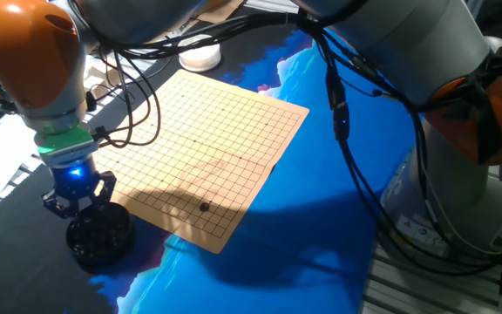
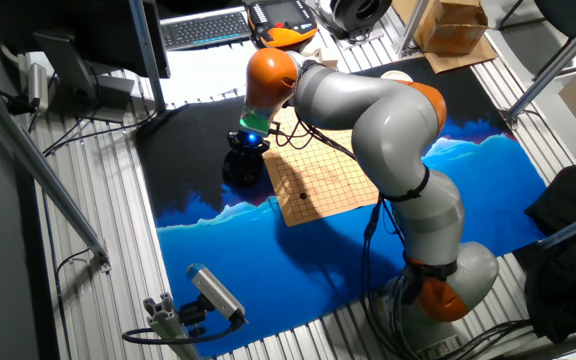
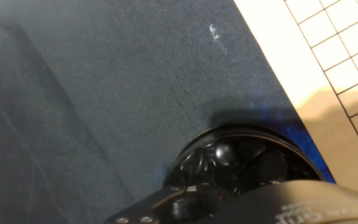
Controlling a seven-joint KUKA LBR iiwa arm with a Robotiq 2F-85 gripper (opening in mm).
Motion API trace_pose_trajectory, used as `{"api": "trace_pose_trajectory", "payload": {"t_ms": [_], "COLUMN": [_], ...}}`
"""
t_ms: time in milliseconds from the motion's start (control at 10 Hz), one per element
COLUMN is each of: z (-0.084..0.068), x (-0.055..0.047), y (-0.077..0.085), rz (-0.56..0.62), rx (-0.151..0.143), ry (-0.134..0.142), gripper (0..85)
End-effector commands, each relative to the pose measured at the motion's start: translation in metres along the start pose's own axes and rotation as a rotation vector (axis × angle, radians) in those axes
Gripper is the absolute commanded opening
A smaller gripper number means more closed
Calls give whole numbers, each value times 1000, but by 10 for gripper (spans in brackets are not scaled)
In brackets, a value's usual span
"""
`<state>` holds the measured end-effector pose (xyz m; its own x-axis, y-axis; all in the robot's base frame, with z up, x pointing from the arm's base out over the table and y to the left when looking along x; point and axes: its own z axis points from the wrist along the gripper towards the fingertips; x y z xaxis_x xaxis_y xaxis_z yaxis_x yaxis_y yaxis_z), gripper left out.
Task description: Play the first move as black on the 3-4 point in the upper right corner of the Go board
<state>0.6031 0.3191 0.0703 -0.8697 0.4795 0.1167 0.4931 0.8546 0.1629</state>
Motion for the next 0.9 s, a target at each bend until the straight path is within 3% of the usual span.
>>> {"api": "trace_pose_trajectory", "payload": {"t_ms": [0, 600, 700, 800], "z": [1, 6, 6, 6], "x": [1, 4, 4, 4], "y": [0, 3, 3, 3], "rz": [0, 8, 8, 6], "rx": [0, -6, -7, -13], "ry": [-1, -6, -7, -4], "gripper": [340, 340, 170, 170]}}
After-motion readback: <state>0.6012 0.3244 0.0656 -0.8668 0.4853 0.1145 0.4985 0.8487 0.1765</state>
